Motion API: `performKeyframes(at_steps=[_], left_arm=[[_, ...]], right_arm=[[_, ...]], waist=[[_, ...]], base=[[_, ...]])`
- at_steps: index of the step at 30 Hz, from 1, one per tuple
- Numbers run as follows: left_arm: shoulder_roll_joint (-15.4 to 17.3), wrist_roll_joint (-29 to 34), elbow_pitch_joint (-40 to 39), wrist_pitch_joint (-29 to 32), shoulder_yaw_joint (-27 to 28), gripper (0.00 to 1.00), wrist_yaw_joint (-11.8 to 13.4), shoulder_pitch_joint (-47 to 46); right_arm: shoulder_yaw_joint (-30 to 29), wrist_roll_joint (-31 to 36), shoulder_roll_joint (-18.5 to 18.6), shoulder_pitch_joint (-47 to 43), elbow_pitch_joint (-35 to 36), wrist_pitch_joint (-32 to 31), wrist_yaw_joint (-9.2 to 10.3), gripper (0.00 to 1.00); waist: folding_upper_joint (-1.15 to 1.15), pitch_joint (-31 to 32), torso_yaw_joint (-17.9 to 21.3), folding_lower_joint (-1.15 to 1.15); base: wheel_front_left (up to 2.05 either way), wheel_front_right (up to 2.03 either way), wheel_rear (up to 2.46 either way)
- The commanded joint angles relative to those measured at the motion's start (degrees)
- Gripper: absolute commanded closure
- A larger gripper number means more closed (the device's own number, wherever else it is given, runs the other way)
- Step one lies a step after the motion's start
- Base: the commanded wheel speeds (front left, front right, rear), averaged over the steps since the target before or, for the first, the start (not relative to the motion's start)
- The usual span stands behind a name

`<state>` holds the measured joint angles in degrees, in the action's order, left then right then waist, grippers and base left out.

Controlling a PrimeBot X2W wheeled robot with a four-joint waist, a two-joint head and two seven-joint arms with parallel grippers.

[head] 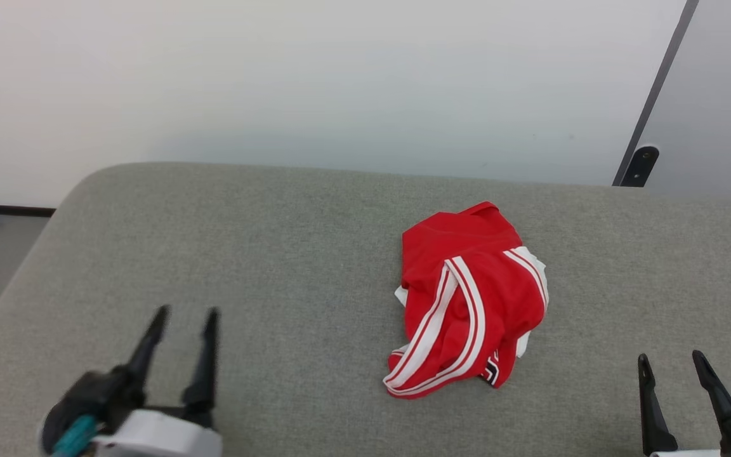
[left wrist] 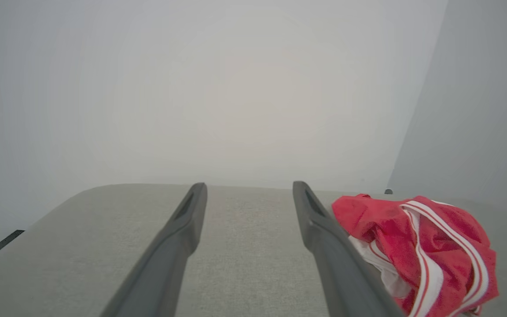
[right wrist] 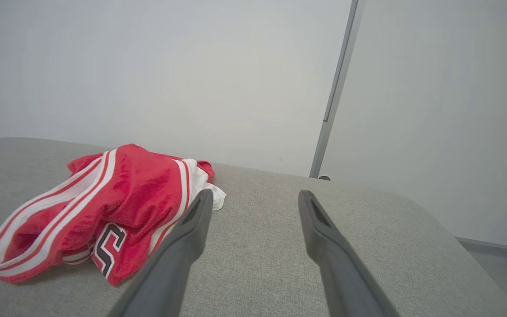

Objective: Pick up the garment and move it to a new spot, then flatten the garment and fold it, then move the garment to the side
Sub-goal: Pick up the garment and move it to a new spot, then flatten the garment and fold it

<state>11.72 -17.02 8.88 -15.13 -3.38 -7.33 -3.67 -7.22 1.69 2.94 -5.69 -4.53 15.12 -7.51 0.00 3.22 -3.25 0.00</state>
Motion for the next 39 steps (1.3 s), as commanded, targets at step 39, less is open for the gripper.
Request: performKeyframes(at_steps=[39], left_arm=[[-4.5, -0.3, -3.2, 0.0, 5.3, 0.0, -0.2, 2.6]], right_arm=[[11.1, -17.5, 18.0, 16.1, -8.1, -25.8, 0.05, 0.0]], waist=[[0.0, -3.7, -11.1, 0.0]], base=[[0.0, 0.0, 0.0]])
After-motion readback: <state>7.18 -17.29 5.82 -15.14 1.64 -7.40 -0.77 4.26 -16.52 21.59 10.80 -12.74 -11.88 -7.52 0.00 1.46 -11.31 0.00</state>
